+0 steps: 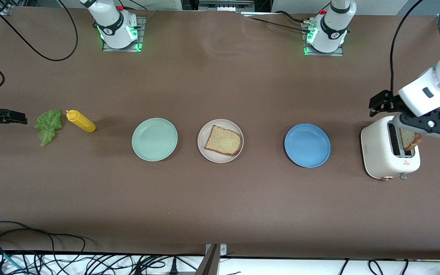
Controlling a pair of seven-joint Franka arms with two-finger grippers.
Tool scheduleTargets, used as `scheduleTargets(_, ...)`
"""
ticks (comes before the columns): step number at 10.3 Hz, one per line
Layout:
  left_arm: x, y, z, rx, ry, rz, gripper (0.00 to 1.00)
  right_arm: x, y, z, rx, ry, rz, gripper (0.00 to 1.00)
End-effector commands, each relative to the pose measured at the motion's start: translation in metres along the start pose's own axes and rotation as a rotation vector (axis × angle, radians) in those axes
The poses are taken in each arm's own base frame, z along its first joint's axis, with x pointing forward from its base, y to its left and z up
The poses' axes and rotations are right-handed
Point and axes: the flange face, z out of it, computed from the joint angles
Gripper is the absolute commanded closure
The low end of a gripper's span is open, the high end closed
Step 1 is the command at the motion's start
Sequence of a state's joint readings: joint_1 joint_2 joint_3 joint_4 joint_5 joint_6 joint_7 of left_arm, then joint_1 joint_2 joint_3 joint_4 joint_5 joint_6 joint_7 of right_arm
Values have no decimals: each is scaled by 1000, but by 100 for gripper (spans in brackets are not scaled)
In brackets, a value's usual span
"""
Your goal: Make sandwich on beige plate with both arms
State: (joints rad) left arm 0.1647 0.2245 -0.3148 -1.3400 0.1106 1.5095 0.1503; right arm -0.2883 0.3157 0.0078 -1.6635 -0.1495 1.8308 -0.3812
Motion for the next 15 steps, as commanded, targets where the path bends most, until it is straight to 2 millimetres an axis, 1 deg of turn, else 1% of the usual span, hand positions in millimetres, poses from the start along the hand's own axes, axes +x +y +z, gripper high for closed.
scheduleTargets(1,-12,0,-22,-35,28,-11,0,-19,18,47,-12,12,-24,0)
scheduleTargets(2,-18,-7,-24,-42,31,-28,0,-26,22,67,-10,9,-17,0)
scheduleTargets(3,-26,-1,-33,-23,38,-14,0,-35,28,90,-6,13,-18,0)
scheduleTargets(4,-39,7,-30,-7,20,-18,0,-44,31,115,-15,40,-17,0)
scheduleTargets(5,-49,9,-24,7,33,-30,0,-50,29,133,-24,71,-14,0)
scheduleTargets(6,-58,10,-22,11,52,-35,0,-54,28,146,-19,80,-20,0)
scheduleTargets(7,-61,17,-29,17,64,-31,0,-55,27,154,-8,82,-11,0)
scheduleTargets(8,-62,27,-33,16,59,-29,0,-55,28,168,12,78,5,0)
scheduleTargets(9,-63,25,-35,5,52,-39,0,-52,28,179,20,73,7,0)
scheduleTargets(10,-63,24,-39,-32,56,-47,0,-52,26,194,30,55,5,0)
scheduleTargets(11,-65,20,-41,-75,58,-62,0,-52,29,203,33,55,-5,0)
scheduleTargets(12,-65,16,-38,-80,47,-66,0,-49,30,213,24,69,-7,0)
scheduleTargets(14,-64,21,-30,-77,25,-58,0,-46,33,236,14,88,-8,0)
scheduleTargets(15,-64,22,-32,-72,26,-69,0,-46,34,239,14,88,-9,0)
